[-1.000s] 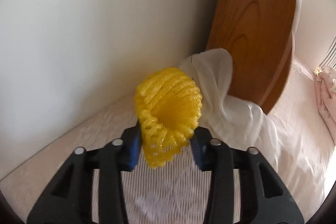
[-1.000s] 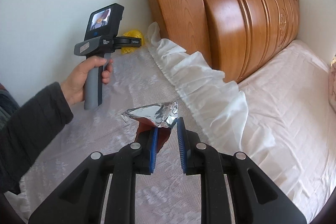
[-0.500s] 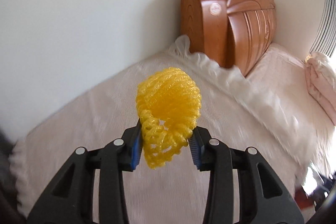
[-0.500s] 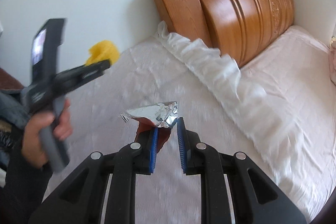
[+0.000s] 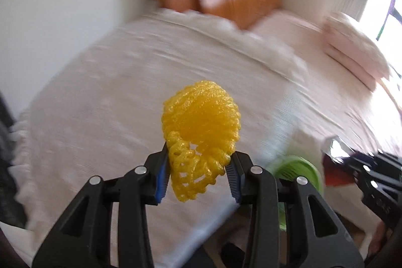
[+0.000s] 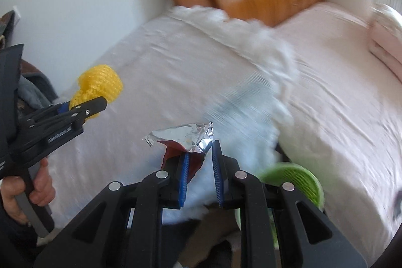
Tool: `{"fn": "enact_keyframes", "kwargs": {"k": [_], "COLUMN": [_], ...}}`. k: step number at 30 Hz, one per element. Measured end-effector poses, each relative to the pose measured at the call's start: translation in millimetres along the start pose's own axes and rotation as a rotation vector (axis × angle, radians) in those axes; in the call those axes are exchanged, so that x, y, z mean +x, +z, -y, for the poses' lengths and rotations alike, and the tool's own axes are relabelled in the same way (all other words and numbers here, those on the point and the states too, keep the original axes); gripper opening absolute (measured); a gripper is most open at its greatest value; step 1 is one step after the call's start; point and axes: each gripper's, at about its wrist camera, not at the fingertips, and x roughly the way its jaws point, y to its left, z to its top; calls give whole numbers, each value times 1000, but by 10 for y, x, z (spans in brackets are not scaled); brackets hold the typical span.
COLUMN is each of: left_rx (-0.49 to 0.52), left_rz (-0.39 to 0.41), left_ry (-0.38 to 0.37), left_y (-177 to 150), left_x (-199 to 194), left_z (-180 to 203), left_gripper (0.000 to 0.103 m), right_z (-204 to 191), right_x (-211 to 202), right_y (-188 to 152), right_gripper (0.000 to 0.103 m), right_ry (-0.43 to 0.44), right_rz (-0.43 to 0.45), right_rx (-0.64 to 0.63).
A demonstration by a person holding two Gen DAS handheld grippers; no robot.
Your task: Collect trash
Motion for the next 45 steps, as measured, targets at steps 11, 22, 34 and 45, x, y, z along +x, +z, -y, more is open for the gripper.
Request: {"fn": "enact_keyframes", "kwargs": {"k": [11,22,34,45], "left_rx": [359,450,372,325], "left_rz": [-194,-269,-254,-229], "left_ry": [-274,-306,-287,-214], "left_y": [-599,-886,-744,-679], "left_x": [727,1022,867,720], "left_z": [1797,2322,2070,1735], "left_gripper": [44,78,90,91], "right_z": [1021,1324,1610,1604], "right_x": [-650,-800,19,992], "right_y": [-887,-1234,-1160,-1421], "right_gripper": [19,19,19,89], "right_ry": [-200,-244,-218,-211], "right_rz": [29,22,-89,-293], "right_rx": [263,375,362,427]}}
